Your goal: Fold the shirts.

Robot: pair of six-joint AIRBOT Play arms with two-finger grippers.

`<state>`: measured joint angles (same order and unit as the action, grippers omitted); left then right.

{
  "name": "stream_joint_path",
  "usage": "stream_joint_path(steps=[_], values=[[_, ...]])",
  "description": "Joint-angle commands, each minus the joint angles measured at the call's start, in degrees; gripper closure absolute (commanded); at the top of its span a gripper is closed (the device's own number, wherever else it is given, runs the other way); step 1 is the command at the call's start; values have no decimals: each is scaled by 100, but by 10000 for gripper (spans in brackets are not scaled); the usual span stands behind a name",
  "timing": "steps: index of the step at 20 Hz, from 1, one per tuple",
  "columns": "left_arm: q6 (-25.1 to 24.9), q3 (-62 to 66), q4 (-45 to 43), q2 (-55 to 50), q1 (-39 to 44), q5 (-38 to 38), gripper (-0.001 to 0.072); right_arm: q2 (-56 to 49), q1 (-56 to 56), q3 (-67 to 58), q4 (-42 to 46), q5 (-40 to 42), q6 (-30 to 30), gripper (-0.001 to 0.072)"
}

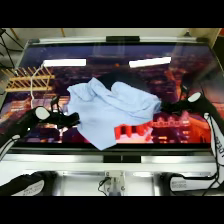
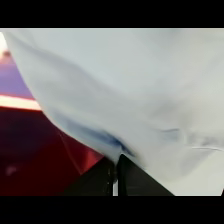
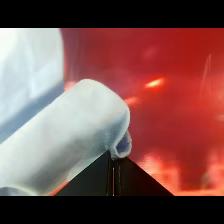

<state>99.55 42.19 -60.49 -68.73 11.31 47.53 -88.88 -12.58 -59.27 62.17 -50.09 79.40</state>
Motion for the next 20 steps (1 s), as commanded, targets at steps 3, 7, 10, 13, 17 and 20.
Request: stream_joint_path(steps=[3,7,10,13,17,20], values=[[-369,997,-468,468,-354,546,668,699,85,-463,597,-315,-85,639],[-520,3010,-1298,1268,-527,1034,668,2159,85,-1191,894,-352,-107,639],[-584,5023,-1427,1912,-529,850,668,3300,85,-2052,1005,20,-105,639],[-267,6773,-1961,2367,-529,616,668,4247,85,-2955,1408,660,66,639],[343,7344,-2203,2911,-527,935,668,5300,85,-3436,1749,1270,448,639],[337,7342,-2212,3032,-527,1746,667,5727,85,-3436,1834,1307,457,639]])
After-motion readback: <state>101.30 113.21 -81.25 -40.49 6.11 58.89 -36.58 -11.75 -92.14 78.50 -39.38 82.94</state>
